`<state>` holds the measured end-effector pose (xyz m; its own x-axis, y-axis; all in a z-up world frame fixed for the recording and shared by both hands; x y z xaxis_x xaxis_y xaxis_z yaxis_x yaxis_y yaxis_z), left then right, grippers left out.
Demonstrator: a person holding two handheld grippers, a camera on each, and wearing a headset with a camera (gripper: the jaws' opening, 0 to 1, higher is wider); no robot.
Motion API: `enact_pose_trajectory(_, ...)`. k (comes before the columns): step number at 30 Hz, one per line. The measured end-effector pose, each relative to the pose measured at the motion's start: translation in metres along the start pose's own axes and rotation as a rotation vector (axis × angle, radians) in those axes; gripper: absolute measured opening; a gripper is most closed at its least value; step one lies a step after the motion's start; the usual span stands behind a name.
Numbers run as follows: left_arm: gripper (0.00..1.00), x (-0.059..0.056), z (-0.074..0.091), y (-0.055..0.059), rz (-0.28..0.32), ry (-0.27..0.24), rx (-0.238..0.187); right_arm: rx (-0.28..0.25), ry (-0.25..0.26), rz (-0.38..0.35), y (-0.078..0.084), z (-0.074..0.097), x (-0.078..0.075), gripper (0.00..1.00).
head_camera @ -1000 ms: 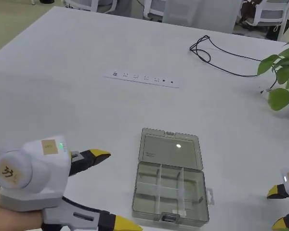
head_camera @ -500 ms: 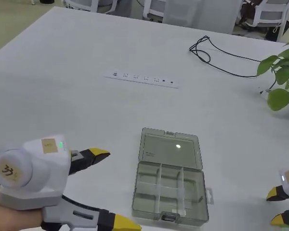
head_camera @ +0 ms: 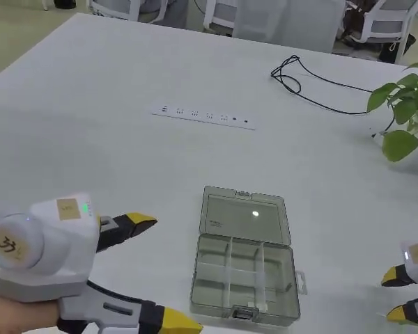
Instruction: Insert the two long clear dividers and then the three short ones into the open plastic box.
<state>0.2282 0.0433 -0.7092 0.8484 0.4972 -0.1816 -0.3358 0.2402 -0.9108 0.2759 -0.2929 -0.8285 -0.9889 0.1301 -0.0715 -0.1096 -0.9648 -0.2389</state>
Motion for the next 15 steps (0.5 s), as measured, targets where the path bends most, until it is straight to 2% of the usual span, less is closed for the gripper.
enact_pose_trajectory(8,1.00,0.000,0.000,-0.002,0.003,0.003,-0.005,-0.054,0.050,0.009,-0.028,0.019,-0.003,0.33)
enact_pose_trajectory(15,0.98,0.000,-0.003,-0.013,0.035,0.001,-0.036,-0.105,0.100,0.043,-0.062,0.040,0.000,0.33)
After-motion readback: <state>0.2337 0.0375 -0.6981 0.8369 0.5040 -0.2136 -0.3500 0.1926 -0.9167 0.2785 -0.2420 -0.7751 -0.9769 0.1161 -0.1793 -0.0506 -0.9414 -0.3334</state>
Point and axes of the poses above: the centre of the closed fingertips' face, and the gripper's own axes: z roughly backward along the fingers, x roughly to its left, y roughly out of its underside, the point moved 1 cm from there along z, roughly backward along the fingers, and after that the axes turned 2 degrees about -x, right-handed, at the moved point
